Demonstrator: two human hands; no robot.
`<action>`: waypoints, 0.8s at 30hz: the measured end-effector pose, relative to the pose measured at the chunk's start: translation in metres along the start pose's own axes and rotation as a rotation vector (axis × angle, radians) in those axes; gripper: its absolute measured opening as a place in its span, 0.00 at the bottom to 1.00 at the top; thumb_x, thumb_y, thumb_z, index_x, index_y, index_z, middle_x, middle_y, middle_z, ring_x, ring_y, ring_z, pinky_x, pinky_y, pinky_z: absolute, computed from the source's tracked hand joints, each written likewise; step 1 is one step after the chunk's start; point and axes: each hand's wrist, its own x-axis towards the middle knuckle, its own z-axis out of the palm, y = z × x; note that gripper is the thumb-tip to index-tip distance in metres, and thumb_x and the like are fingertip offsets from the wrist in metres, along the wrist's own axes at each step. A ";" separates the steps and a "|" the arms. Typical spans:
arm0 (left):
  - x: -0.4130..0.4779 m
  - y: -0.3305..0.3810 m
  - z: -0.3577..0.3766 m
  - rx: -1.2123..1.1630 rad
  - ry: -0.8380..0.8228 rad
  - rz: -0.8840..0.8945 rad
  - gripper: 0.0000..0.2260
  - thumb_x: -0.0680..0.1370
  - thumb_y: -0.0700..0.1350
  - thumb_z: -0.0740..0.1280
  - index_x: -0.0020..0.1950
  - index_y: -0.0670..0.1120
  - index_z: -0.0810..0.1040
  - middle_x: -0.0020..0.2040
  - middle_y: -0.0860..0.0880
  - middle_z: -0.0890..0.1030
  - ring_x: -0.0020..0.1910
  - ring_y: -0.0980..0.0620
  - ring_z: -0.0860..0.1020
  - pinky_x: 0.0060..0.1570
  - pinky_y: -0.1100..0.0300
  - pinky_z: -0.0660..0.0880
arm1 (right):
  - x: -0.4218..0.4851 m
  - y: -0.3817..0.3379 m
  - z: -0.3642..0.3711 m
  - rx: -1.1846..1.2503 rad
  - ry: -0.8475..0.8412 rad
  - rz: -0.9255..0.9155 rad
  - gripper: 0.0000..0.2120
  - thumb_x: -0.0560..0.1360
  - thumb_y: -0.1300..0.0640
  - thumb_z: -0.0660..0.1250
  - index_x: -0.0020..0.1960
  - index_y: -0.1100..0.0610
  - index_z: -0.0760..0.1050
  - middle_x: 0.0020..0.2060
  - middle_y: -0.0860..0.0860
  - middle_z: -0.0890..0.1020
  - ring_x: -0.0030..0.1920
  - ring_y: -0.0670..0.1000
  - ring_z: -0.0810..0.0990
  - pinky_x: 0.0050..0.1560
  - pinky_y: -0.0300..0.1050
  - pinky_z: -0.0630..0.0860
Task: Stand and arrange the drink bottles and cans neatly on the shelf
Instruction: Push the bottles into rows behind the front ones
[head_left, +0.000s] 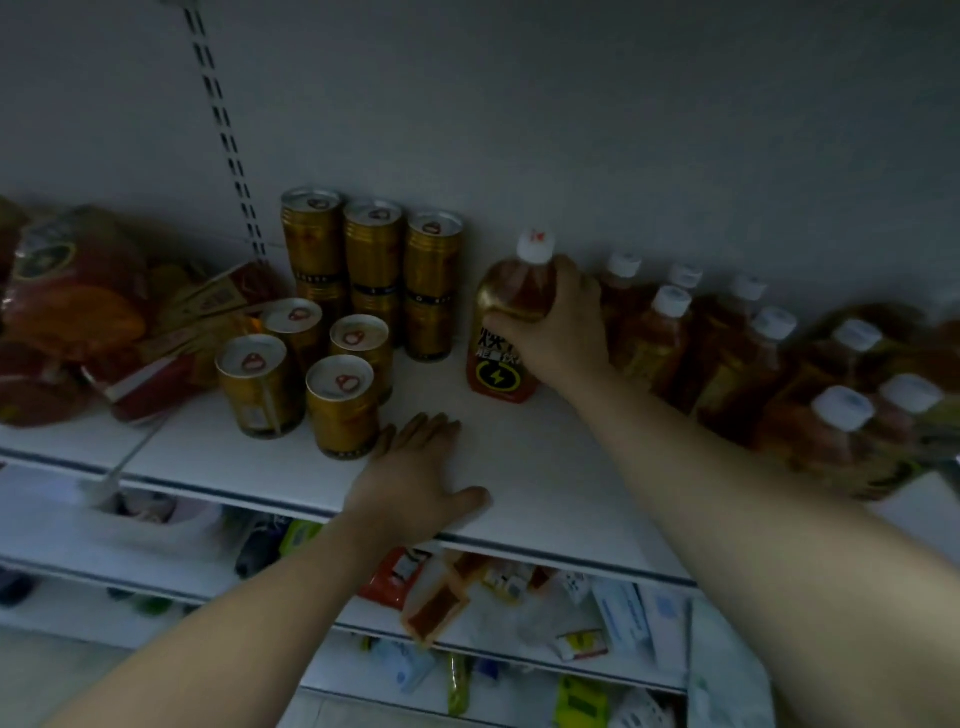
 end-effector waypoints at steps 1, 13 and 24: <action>-0.002 0.002 -0.003 -0.064 0.023 -0.019 0.44 0.70 0.71 0.59 0.78 0.51 0.47 0.78 0.51 0.52 0.77 0.51 0.50 0.75 0.51 0.46 | -0.014 0.000 -0.004 0.008 0.002 -0.008 0.44 0.63 0.43 0.78 0.72 0.54 0.63 0.64 0.57 0.68 0.64 0.58 0.70 0.63 0.46 0.67; -0.003 0.082 -0.021 -0.848 -0.042 0.181 0.41 0.67 0.37 0.77 0.72 0.52 0.57 0.55 0.63 0.72 0.59 0.56 0.74 0.45 0.74 0.71 | -0.128 0.002 -0.079 0.031 0.007 0.155 0.42 0.64 0.35 0.73 0.73 0.46 0.63 0.66 0.43 0.70 0.66 0.46 0.70 0.66 0.47 0.70; -0.032 0.176 0.028 -0.825 0.044 0.228 0.34 0.65 0.41 0.79 0.60 0.58 0.62 0.51 0.65 0.74 0.51 0.62 0.76 0.48 0.67 0.72 | -0.199 0.190 -0.208 -0.238 0.148 0.466 0.21 0.78 0.43 0.63 0.65 0.54 0.73 0.61 0.56 0.75 0.62 0.56 0.74 0.57 0.47 0.70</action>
